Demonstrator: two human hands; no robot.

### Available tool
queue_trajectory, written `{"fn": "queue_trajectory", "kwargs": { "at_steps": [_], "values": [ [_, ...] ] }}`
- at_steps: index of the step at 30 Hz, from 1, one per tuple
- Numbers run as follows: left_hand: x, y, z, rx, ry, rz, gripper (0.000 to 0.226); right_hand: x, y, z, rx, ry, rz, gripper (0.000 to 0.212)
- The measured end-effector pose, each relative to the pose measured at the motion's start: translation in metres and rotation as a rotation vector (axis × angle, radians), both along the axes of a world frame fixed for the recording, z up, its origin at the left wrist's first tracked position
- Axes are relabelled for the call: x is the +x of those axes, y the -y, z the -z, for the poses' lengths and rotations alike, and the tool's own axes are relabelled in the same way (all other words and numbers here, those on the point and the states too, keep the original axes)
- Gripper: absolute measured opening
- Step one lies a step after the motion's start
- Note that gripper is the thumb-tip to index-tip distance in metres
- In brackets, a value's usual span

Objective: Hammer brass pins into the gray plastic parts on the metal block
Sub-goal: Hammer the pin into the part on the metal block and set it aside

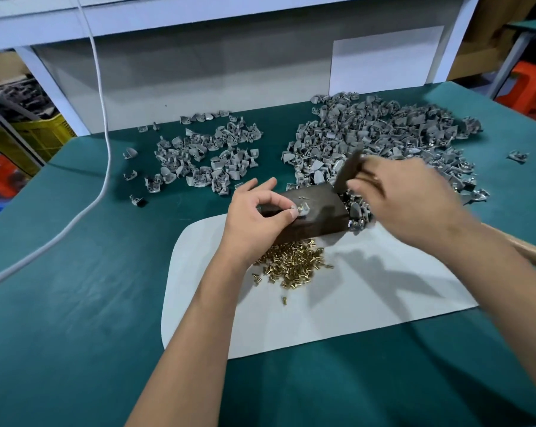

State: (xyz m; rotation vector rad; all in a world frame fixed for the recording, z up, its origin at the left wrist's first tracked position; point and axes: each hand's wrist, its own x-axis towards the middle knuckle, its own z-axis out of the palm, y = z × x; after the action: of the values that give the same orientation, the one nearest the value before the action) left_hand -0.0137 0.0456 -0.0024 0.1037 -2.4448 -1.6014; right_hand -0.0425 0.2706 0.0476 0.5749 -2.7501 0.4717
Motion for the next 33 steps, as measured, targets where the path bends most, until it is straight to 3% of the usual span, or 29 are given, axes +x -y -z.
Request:
{"fn": "queue_trajectory", "kwargs": {
  "at_steps": [5, 9, 13, 17, 21, 24, 27, 30, 33],
  "values": [
    [-0.001, -0.003, -0.001, 0.089, 0.014, -0.014, 0.013, -0.011, -0.05, 0.012, 0.04, 0.069, 0.251, 0.014],
    [-0.001, -0.004, -0.001, 0.117, -0.001, -0.002, 0.016, -0.01, -0.057, 0.016, 0.096, 0.198, 0.327, 0.038],
    [-0.001, -0.005, -0.002, 0.121, -0.008, -0.008, 0.016, -0.013, -0.05, 0.011, 0.169, 0.326, 0.308, 0.026],
    [-0.001, -0.005, -0.001, 0.121, -0.01, -0.014, 0.015, -0.008, -0.015, -0.001, 0.047, 0.107, 0.152, 0.006],
    [-0.001, -0.005, -0.001, 0.125, -0.024, -0.006, 0.015, 0.001, 0.032, 0.005, 0.001, 0.1, -0.227, 0.028],
    [-0.003, -0.003, 0.0, 0.13, -0.049, 0.023, 0.014, -0.005, 0.043, 0.011, 0.021, 0.026, -0.339, 0.023],
    [-0.01, 0.004, 0.004, 0.08, -0.096, -0.087, 0.012, -0.011, 0.041, 0.014, -0.037, -0.052, -0.322, 0.025],
    [-0.015, 0.023, 0.015, -0.145, -0.141, -0.331, 0.01, -0.019, 0.033, 0.021, -0.08, -0.085, -0.169, 0.039],
    [-0.015, 0.04, 0.024, -0.276, -0.17, -0.37, 0.022, -0.029, 0.024, 0.027, -0.056, -0.057, -0.058, 0.047]
  ]
}}
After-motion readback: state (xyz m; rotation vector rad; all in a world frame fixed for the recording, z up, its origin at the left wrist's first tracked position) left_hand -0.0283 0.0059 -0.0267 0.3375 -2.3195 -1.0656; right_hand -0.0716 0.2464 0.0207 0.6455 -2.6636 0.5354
